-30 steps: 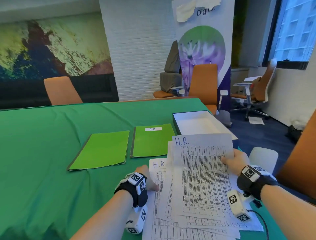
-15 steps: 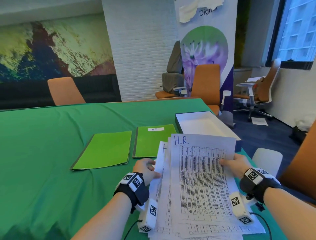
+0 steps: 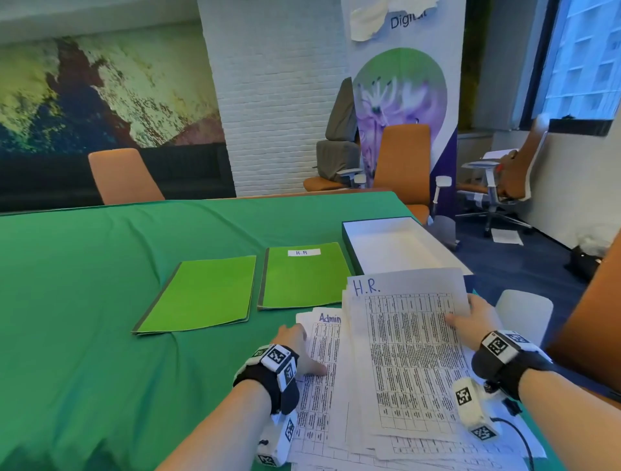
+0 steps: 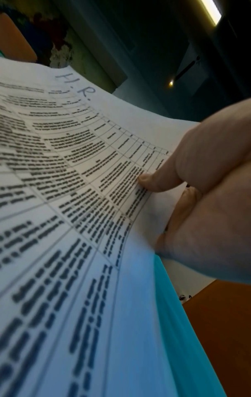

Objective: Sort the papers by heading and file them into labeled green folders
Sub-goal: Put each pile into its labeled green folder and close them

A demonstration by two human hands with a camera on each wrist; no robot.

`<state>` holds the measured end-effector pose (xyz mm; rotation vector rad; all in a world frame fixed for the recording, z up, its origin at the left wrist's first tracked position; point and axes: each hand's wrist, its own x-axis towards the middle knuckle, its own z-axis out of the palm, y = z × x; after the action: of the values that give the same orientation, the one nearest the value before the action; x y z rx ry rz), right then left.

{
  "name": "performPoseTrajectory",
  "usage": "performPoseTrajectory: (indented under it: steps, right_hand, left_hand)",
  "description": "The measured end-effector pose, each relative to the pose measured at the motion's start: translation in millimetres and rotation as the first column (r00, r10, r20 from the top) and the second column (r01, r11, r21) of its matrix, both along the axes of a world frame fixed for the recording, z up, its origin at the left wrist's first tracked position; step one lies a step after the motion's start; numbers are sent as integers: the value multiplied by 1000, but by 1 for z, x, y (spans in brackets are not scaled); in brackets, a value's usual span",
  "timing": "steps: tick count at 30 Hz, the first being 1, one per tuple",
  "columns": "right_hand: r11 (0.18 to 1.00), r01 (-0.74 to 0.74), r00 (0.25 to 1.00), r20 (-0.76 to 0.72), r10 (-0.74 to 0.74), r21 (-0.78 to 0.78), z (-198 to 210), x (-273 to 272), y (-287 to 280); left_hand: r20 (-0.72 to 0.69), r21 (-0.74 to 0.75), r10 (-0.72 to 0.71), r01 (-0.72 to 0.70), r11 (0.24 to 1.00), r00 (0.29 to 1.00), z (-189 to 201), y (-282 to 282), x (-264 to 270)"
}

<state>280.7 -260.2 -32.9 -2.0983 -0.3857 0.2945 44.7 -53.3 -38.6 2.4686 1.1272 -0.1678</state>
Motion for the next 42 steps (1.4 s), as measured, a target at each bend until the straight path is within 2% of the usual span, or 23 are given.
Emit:
performPoseTrajectory:
  steps: [2, 5, 7, 9, 11, 12, 14, 16, 18, 21, 23, 25, 27, 28, 31, 33, 36, 38, 42]
  right_hand:
    - [1000, -22, 1000, 20, 22, -17, 2, -1, -2]
    - [997, -45, 999, 7, 44, 67, 4, -3, -3]
    - [985, -84, 996, -26, 88, 148, 8, -7, -1]
    - [973, -137, 990, -14, 142, 188, 17, -13, 3]
    - [961, -177, 984, 25, 176, 214, 33, -23, 12]
    - [951, -200, 980, 53, 193, 234, 43, -28, 18]
    - [933, -244, 966, 148, 210, 266, 69, -41, 32]
    - [906, -275, 948, 244, 202, 322, 97, -58, 43]
    - [855, -303, 938, 289, 191, 420, 119, -78, 50]
    - [787, -297, 940, 309, 143, 541, 133, -100, 57]
    - [765, -270, 954, 269, 132, 585, 129, -106, 60]
    - [776, -242, 969, 181, 167, 582, 116, -109, 60]
    - [820, -235, 972, 103, 213, 521, 98, -111, 57]
    - [841, -237, 971, 80, 227, 487, 89, -110, 56]
    - [861, -235, 970, 54, 237, 451, 75, -103, 55]
    - [852, -249, 968, 80, 239, 462, 73, -99, 55]
    - [856, -320, 947, 114, 300, 407, 66, -98, 54]
    - [885, -354, 935, 82, 346, 303, 56, -96, 53]
    - [934, -357, 933, 53, 355, 20, 31, -83, 57]
  left_hand:
    - [-15, 23, 9, -9, 1000, 1000, 1, 0, 1]
    - [-2, 17, 13, -13, 1000, 1000, 2, 4, 2]
    - [147, -51, 54, -47, 998, 988, 4, 6, 3]
    - [354, -221, 120, -42, 974, 927, 14, 4, 4]
    - [543, -368, 187, 32, 929, 819, 29, 0, 9]
    - [617, -390, 205, 69, 918, 760, 40, -4, 12]
    - [746, -332, 214, 73, 940, 631, 66, -12, 17]
    - [849, -270, 240, -4, 963, 470, 91, -19, 21]
    - [923, -171, 191, -88, 981, 335, 115, -25, 21]
    - [980, -53, 77, -134, 990, 183, 132, -29, 15]
    - [986, -80, 96, -120, 990, 139, 127, -28, 11]
    - [972, -124, 143, -111, 986, 184, 112, -26, 6]
    - [943, -183, 209, -120, 976, 260, 95, -24, 2]
    - [929, -219, 246, -126, 967, 276, 89, -23, 0]
    - [916, -290, 312, -124, 949, 252, 86, -19, -4]
    - [916, -290, 305, -96, 952, 261, 87, -17, -3]
    - [890, -246, 261, -90, 965, 374, 81, -14, 2]
    - [852, -247, 270, -111, 963, 449, 73, -10, 3]
    - [662, -220, 261, -150, 964, 703, 50, -2, 2]
